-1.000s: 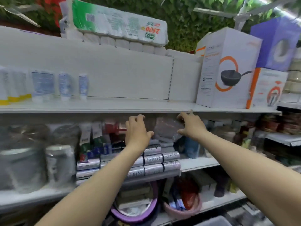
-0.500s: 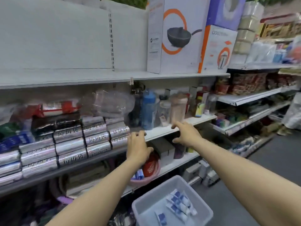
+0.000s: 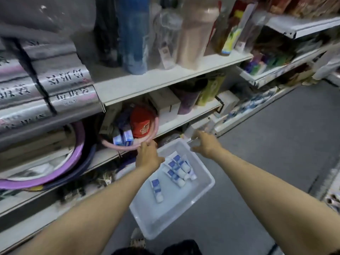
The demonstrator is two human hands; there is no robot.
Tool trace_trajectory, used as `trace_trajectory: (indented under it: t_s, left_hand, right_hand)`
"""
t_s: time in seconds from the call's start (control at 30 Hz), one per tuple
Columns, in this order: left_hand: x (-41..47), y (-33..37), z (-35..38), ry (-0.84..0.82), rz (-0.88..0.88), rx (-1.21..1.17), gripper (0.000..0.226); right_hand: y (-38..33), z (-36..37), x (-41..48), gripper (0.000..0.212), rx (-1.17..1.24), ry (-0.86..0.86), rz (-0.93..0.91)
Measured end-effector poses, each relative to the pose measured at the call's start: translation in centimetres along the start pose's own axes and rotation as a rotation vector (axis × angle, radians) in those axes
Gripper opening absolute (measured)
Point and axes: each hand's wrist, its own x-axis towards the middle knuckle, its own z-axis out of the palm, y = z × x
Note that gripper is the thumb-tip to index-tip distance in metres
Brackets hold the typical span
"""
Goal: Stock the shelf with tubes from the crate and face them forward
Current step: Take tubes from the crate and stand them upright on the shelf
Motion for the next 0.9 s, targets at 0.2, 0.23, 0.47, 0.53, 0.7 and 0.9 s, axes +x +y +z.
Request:
trace_trajectory:
  t_s: [0.2, 0.23, 0.47, 0.53, 0.7, 0.9]
  left_hand:
    - [4.1, -4.5, 8.2, -0.197, -0.247, -0.029, 0.065]
    - [4.8, -5.4, 9.6, -0.214, -0.287, -0.04, 0.065]
    - [7.0, -10.4, 19.0, -0.261, -0.574, -0.144, 0.063]
    - [7.1, -11.0, 21.4, -0.267, -0.655, -0.174, 0.063]
    - [7.1, -11.5, 26.0, -0.191, -0.848, -0.259, 0.061]
    - [8.0, -11.3, 29.0, -0.029, -1.004, -0.298, 0.065]
  right_hand:
    - [4.2, 9.6, 5.3, 0.04, 0.121, -0.278, 0.091]
    - [4.5, 11.2, 6.5, 0.041, 0.133, -0.302, 0.094]
    - [5.6, 22.3, 12.4, 0.059, 0.178, -0.438, 0.193]
    - [5.9, 24.7, 13.0, 0.063, 0.172, -0.428, 0.236]
    - [6.7, 28.8, 12.6, 0.066, 0.195, -0.358, 0.226]
    - [6.3, 31.8, 13.2, 0.081, 0.198, -0.304, 0.294]
